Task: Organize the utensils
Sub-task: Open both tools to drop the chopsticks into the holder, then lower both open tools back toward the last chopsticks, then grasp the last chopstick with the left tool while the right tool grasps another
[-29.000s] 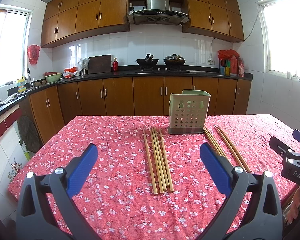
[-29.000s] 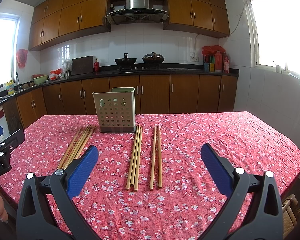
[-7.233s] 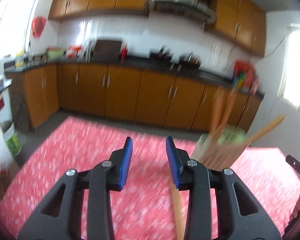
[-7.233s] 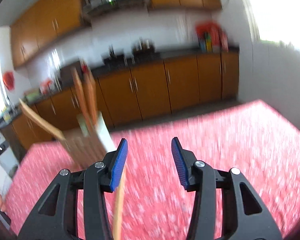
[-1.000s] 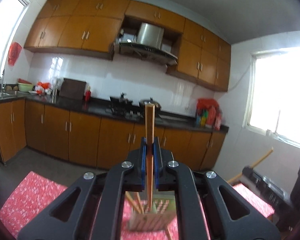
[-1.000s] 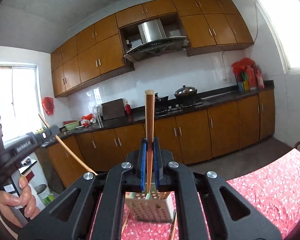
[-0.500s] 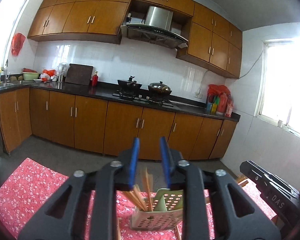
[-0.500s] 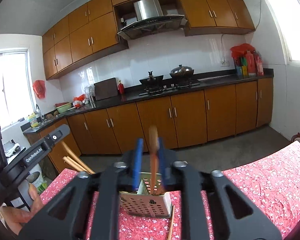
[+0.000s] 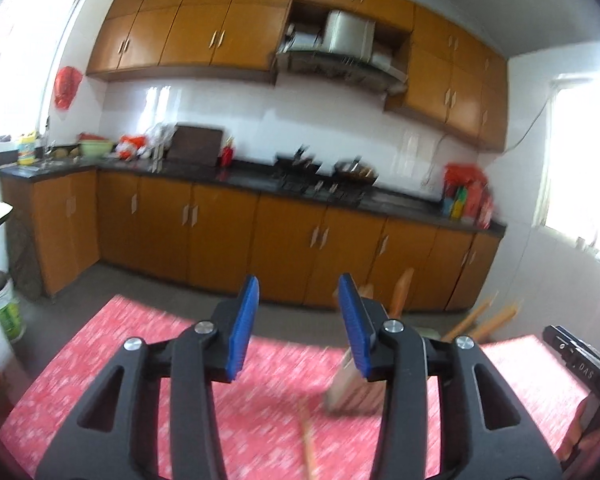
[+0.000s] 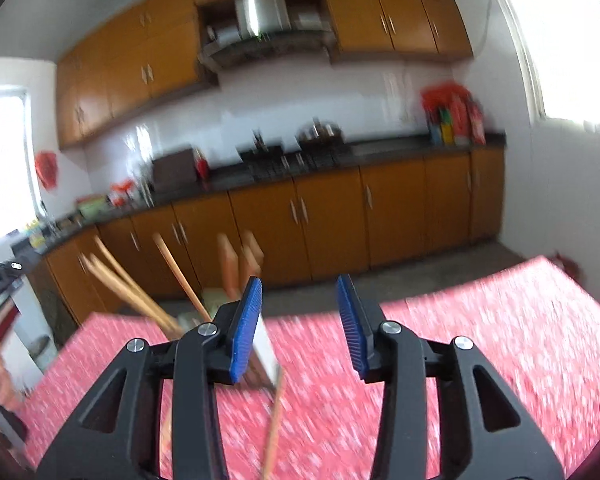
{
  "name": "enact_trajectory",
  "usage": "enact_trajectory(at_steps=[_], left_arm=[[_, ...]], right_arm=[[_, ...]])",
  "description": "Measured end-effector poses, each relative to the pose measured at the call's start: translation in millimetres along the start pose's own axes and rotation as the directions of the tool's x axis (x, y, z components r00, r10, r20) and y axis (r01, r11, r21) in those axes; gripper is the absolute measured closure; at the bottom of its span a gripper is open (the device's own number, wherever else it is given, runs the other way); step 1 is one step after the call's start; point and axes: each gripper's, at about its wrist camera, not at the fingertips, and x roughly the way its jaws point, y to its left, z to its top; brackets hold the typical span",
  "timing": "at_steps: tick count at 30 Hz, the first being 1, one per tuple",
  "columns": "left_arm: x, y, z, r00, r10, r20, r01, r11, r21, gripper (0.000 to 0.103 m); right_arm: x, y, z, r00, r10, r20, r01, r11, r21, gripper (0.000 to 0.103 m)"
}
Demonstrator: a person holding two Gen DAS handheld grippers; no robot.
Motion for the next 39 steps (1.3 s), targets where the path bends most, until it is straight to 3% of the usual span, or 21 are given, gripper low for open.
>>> enact_trajectory(at_steps=[3,5,7,10,15,18,21,29,32,35,37,39], left_arm=[[12.2,19.5,-38.5,0.993,0.040,-0.114,-0.037,0.999,0.024,0.058],[24.4,30.1,-66.7,0.976,0.069,-0.205,-0.061,0.997,0.045,0.058],[34.3,36.2,-94.2,0.955,0.070,-0.289,-0.058,0.997,0.048,0.058],[40.4,35.3,-121.7,0.932,0.051,-0.359,-0.036,0.998,0.047,0.058],[42.0,18.5,-152.1,0.908,0.001,-0.418,0.025,0.998,0.059,0.058],[44.5,9.5,-161.5,0.897,-0.021,-0.442,0.055,0.997,0.063,0.058],[49.0,-1.1,-170.3,0.883,-0.034,-0.468,0.074,0.995,0.066,0.058],[62.8,-23.3,-188.0,0.847,-0.039,-0.531,0.103,0.990,0.092,0.061],[70.2,-28.4,-195.6,0.830,-0.021,-0.557,0.100,0.989,0.112,0.069],[78.5,-30.6,-204.8,0.812,0.012,-0.583,0.082,0.987,0.135,0.085],[79.2,-27.9,-205.4,0.816,0.031,-0.577,0.065,0.987,0.144,0.094],[82.9,-22.0,-203.9,0.815,0.039,-0.578,0.051,0.989,0.139,0.095]], right_arm=[[28.0,-15.7,-40.8,0.986,-0.018,-0.164,0.023,0.999,0.024,0.063],[44.8,-18.8,-68.7,0.964,0.002,-0.267,0.010,0.999,0.045,0.063],[60.7,-15.4,-98.8,0.928,0.054,-0.370,-0.027,0.997,0.077,0.066],[71.2,0.6,-127.0,0.884,0.118,-0.453,-0.086,0.992,0.091,0.075],[79.5,29.0,-149.8,0.853,0.132,-0.506,-0.132,0.991,0.036,0.076],[84.8,35.7,-156.4,0.848,0.112,-0.519,-0.128,0.992,0.006,0.085],[84.9,36.6,-159.7,0.856,0.082,-0.511,-0.109,0.994,-0.022,0.094],[84.4,6.5,-155.3,0.873,0.024,-0.487,-0.018,1.000,0.018,0.095],[83.6,-3.2,-153.9,0.875,0.013,-0.483,0.002,1.000,0.031,0.095],[82.1,-9.8,-153.1,0.877,0.007,-0.481,0.010,0.999,0.032,0.095],[80.3,-11.7,-152.6,0.878,0.006,-0.479,0.010,0.999,0.031,0.095],[79.2,-12.2,-152.2,0.879,0.004,-0.477,0.011,1.000,0.027,0.095]])
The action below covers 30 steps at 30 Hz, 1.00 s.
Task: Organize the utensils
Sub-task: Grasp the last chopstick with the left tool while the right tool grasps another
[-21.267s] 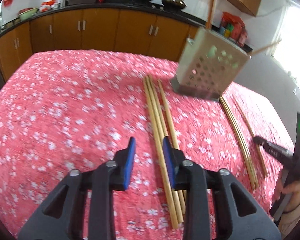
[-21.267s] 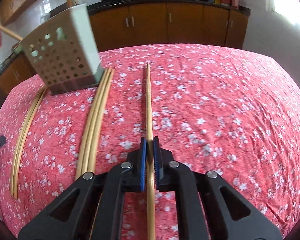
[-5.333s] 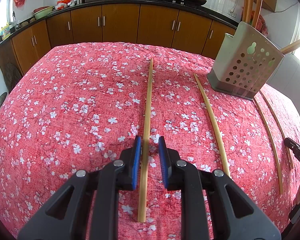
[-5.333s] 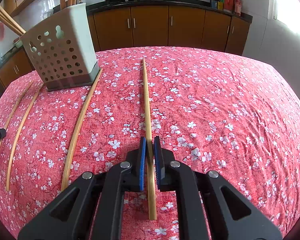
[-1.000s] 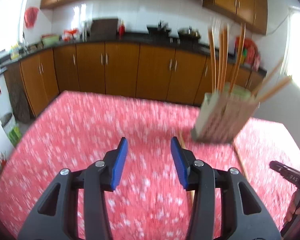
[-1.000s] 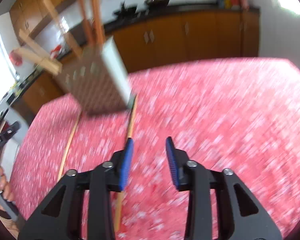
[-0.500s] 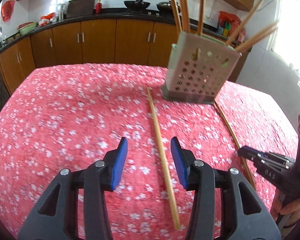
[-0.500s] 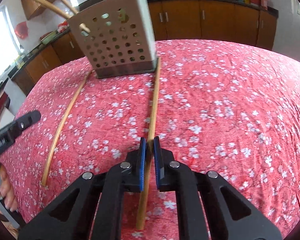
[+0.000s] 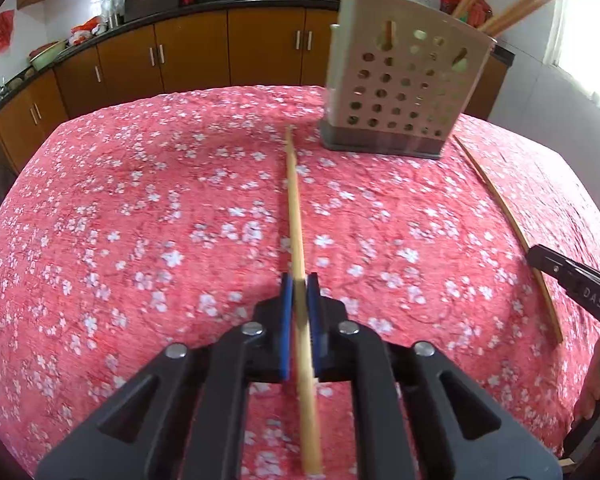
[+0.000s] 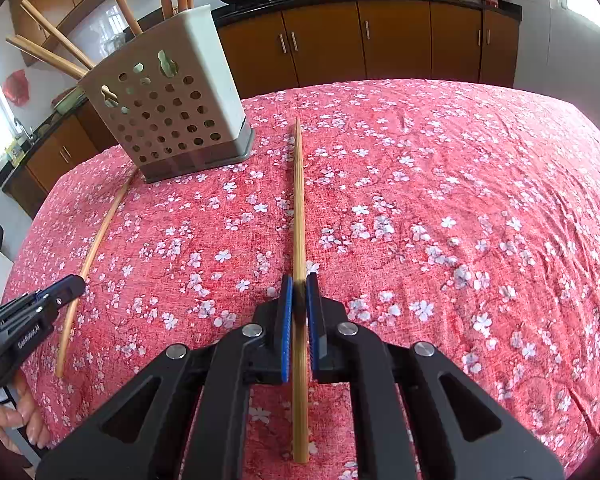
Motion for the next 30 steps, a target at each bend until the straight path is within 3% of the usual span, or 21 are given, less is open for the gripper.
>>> enact_trajectory(at_steps=[11,15,18,30], left_arm=[[12.6,54.2,23.4,0.995,0.098,0.002,-0.097,0.991,-0.091,0.093],[14.3,63.4,28.1,0.995,0.098,0.007,-0.097,0.991,-0.096,0.083],[13.4,61.6,28.1,0.996,0.093,0.015,-0.091,0.992,-0.092,0.081],[4.2,67.5,23.3,0.999,0.035,0.027,-0.031,0.990,-0.140,0.081]], right_arm=[[18.6,5.1,16.6,0.999,-0.039,0.014,0.039,0.999,-0.032,0.095],[23.4,5.2,22.0,0.998,-0.055,0.012,0.056,0.997,-0.057,0.095],[25.2,6.3,22.1,0.998,-0.063,0.015,0.064,0.995,-0.076,0.095],[25.3,5.3,21.0,0.998,-0.059,0.017,0.061,0.995,-0.074,0.094]])
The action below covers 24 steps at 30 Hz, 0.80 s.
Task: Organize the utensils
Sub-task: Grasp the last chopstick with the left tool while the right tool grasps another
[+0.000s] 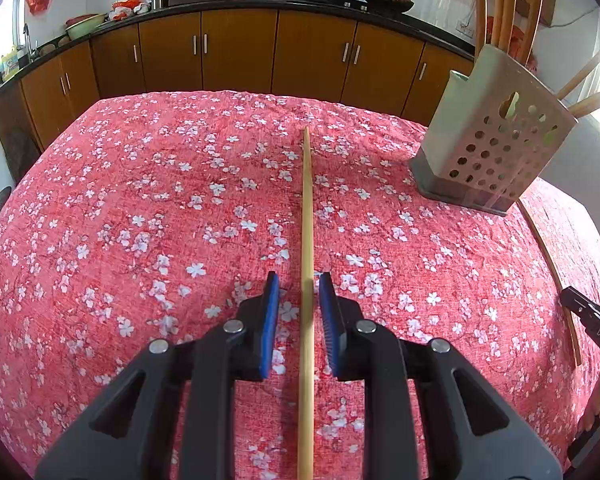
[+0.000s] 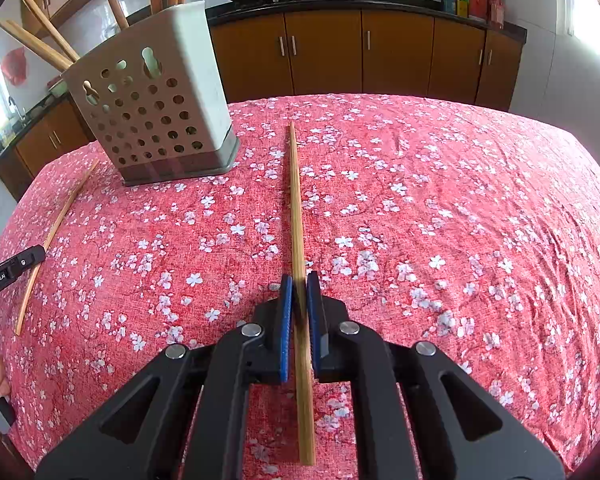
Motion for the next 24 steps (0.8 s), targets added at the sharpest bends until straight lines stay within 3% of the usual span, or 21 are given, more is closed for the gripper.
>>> enact_trajectory(at_steps=[24], left_arm=[[-0.6,3.3,0.6,1.000,-0.015,0.000,0.015,1.000,-0.018,0.081]], right_arm=[[-0.2,-0.6,-0.2,1.000,0.000,-0.001,0.000,1.000,0.003,0.094]])
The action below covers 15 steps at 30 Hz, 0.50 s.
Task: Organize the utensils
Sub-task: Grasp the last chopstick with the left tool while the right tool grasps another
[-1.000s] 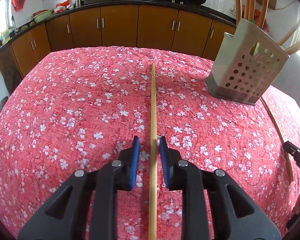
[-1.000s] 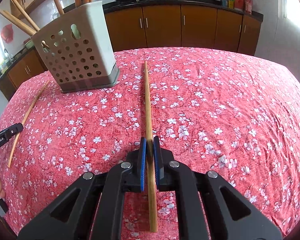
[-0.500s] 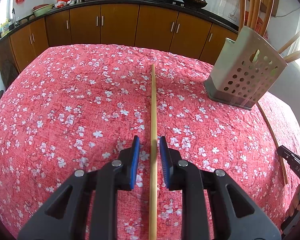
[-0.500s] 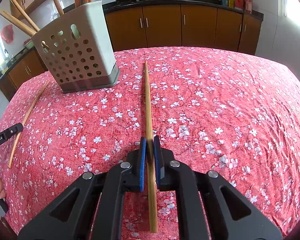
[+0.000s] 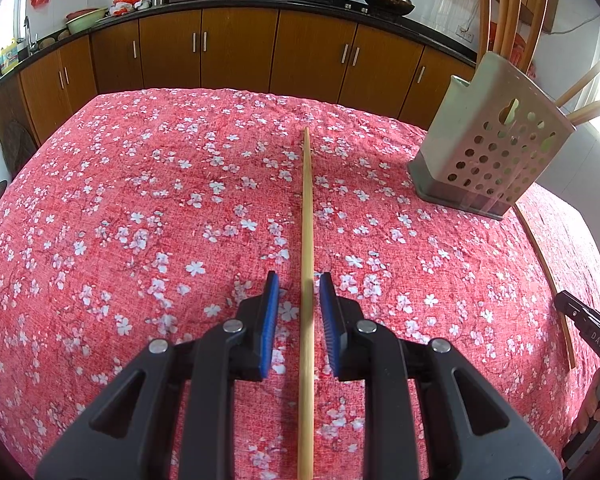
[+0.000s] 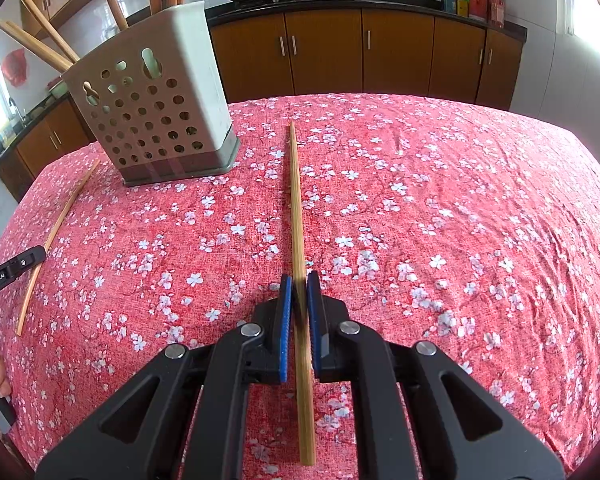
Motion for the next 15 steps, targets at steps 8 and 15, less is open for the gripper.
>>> enact_trajectory(at_steps=[8,15], left_arm=[[0.6,-0.5,-0.1,1.000,0.002,0.000,-0.002,1.000,0.001,0.079],[0.6,-0.9,0.0,1.000,0.002,-0.001,-0.002,1.000,0.002,0.079]], right_arm=[[0.1,-0.3,0.5,1.000,0.001,0.000,-0.001,1.000,0.001,0.094],[0.4,-0.5,0.6,1.000,0.001,0.000,-0.001,1.000,0.001,0.094]])
